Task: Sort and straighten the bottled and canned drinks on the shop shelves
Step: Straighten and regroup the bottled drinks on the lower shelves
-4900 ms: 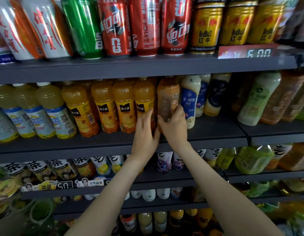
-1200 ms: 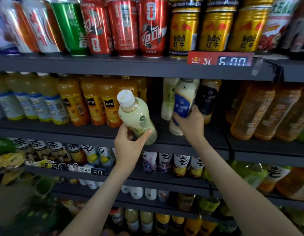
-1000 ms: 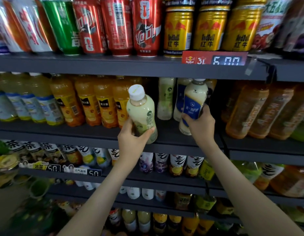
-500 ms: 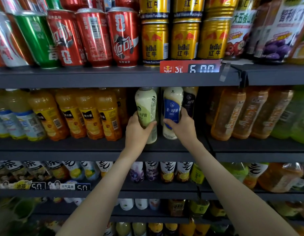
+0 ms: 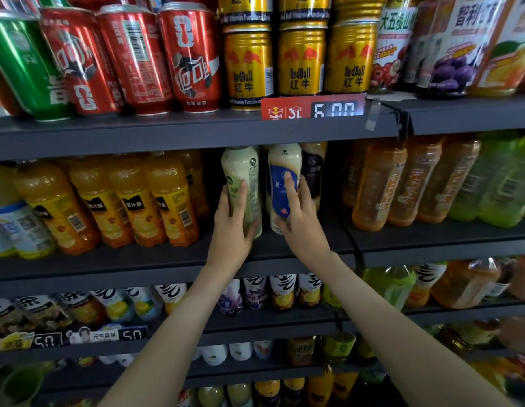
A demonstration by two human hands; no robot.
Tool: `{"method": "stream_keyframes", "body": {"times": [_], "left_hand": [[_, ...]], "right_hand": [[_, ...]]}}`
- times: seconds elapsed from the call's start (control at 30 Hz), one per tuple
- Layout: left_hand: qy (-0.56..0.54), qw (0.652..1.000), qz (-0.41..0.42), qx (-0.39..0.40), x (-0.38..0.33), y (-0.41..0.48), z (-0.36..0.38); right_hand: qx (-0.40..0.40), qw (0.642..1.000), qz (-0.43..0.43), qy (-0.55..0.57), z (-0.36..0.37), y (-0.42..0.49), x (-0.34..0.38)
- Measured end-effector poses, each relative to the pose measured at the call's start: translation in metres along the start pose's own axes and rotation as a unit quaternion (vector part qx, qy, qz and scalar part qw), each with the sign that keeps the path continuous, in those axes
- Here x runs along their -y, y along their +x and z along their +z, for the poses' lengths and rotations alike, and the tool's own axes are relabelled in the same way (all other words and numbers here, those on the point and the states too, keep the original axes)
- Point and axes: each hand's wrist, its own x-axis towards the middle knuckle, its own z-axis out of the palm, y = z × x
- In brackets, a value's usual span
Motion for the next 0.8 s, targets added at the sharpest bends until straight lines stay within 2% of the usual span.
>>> {"method": "stream_keyframes", "body": {"times": [0.2,0.43,0.57,0.7,0.8], "left_hand": [[0.012,1.0,0.013,0.018,0.003,0.003,0.001],[0.015,0.998,0.013,-0.057,-0.021,-0.015,0.008],[-0.07,0.994,0.061,-0.055,-0.053,-0.028,0.026],[-0.121,0.986,0.119,0.002,-0.097,-0.032,0.05],[-0.123,0.984,0.114,0.059,-0.135,-0.034,0.072]], "right_hand": [[0.021,0.999,0.007,-0.028,0.001,0.001,0.007],[-0.007,0.999,0.037,-0.027,-0.023,-0.023,0.006],[-0.022,0.996,0.074,-0.037,-0.051,-0.044,-0.011],[-0.048,0.993,0.104,-0.034,-0.088,-0.065,-0.039],[-0.058,0.988,0.137,-0.043,-0.12,-0.082,-0.071]]}}
